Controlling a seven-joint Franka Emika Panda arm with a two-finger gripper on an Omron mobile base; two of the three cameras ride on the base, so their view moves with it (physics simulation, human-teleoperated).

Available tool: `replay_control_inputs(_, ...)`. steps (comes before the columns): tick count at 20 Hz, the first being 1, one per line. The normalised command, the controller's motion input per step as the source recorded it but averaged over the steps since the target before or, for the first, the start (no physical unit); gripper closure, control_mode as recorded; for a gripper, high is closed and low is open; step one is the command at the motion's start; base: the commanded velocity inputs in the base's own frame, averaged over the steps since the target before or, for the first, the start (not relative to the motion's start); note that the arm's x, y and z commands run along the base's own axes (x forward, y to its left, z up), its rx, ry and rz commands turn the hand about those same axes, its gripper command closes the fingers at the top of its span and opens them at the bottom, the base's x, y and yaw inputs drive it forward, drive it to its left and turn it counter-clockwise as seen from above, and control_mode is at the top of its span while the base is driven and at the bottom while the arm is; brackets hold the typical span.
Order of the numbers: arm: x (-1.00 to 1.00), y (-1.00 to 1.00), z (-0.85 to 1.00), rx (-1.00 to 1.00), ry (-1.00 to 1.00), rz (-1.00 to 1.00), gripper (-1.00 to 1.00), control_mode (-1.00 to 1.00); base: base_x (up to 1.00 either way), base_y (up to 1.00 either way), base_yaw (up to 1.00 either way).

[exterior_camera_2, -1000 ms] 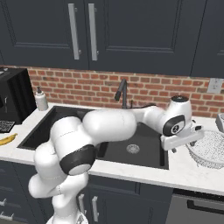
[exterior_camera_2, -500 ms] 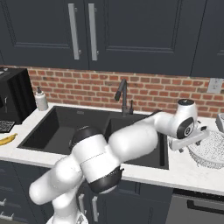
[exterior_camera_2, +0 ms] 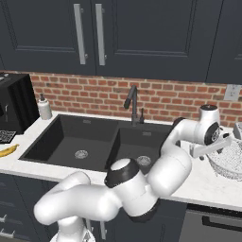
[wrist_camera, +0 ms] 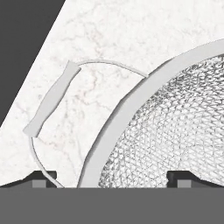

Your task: Put the colander in the sink, put the banana in the colander, and turn on the sink faucet and pour water over the colander.

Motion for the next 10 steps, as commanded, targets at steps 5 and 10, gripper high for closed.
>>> replay_control_inputs(5, 0.2, -0.09, -0.32, 0.01, 0.0, 0.0, -1.0, -1.0, 0.0, 0.0, 0.0)
replay_control_inputs(10, 0.03, -0.08, -0.36, 0.02, 0.0, 0.0, -1.0, -1.0, 0.0, 0.0, 0.0)
